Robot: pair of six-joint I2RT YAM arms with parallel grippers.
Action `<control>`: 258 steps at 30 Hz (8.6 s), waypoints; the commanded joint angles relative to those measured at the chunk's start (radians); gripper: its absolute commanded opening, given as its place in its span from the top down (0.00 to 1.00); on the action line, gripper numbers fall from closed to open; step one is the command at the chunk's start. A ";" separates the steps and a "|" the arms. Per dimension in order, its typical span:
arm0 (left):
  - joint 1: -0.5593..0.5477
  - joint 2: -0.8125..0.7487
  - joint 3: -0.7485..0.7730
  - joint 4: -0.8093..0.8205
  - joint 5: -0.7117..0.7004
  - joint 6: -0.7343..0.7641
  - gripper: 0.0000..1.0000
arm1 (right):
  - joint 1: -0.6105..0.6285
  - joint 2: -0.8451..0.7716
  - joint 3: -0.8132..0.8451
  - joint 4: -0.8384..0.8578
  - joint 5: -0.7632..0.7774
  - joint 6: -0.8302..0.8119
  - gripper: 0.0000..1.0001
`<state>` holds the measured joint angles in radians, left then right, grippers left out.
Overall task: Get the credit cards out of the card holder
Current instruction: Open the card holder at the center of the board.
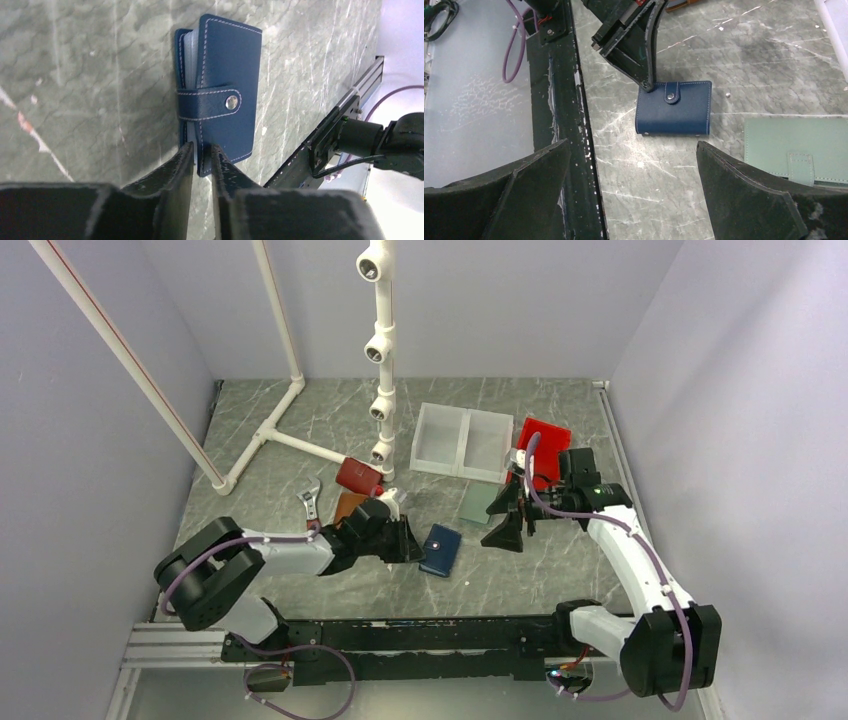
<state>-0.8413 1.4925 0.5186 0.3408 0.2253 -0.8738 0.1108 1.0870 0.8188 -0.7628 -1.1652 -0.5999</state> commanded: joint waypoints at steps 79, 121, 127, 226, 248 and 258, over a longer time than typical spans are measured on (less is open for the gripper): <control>-0.269 0.347 0.775 -1.035 -0.607 0.033 0.83 | -0.010 -0.087 -0.008 0.112 0.077 0.066 0.00; -0.186 -0.153 0.227 -0.367 -0.304 -0.045 1.00 | 0.076 -0.009 -0.051 0.199 0.057 0.139 0.01; -0.185 -0.179 0.190 -0.283 -0.282 -0.054 1.00 | 0.101 0.026 -0.083 0.308 0.040 0.267 0.02; -0.100 -0.250 0.185 -0.327 -0.174 -0.024 1.00 | 0.288 0.215 -0.035 0.402 0.593 0.464 0.74; -0.025 -0.238 0.099 -0.648 -0.301 -0.076 1.00 | 0.285 0.230 -0.007 0.306 0.405 0.307 0.63; -0.024 -0.187 0.107 -0.626 -0.273 -0.078 1.00 | 0.313 0.252 -0.016 0.317 0.425 0.309 0.73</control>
<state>-0.8707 1.2900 0.6109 -0.2760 -0.0418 -0.9401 0.4042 1.3266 0.7792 -0.4625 -0.7322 -0.2729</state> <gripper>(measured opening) 0.010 0.305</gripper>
